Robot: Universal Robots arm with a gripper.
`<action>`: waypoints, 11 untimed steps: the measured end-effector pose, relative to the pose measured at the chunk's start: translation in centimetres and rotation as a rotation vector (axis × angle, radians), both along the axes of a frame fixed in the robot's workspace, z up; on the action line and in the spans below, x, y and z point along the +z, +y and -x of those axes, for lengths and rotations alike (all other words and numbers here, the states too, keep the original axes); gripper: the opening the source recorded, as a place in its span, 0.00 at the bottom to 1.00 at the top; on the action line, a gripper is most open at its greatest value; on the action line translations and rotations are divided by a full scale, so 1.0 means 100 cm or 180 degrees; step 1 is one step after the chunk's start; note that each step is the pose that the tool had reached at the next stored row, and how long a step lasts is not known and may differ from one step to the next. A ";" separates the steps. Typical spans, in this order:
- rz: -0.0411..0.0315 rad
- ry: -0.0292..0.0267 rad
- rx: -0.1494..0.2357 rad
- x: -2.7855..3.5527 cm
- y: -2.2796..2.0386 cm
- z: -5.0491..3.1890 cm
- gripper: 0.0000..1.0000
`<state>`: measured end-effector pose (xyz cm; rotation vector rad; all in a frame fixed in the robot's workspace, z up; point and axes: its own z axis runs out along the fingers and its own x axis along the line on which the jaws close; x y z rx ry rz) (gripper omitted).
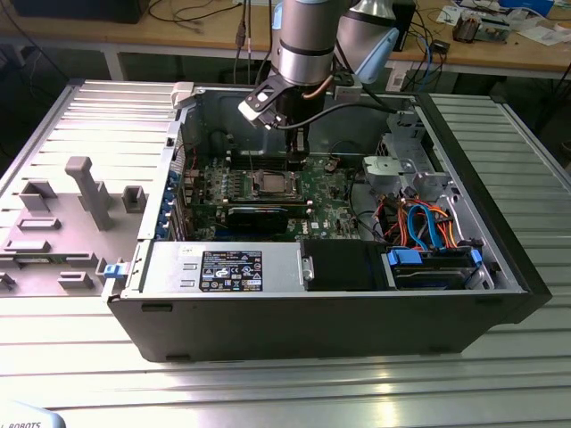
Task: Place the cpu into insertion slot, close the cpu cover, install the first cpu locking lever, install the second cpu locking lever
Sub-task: 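Close the cpu cover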
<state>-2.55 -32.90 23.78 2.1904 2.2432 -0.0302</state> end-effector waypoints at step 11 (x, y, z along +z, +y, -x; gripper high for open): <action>-0.0007 0.0000 0.0000 -0.0005 -0.0091 0.0022 0.11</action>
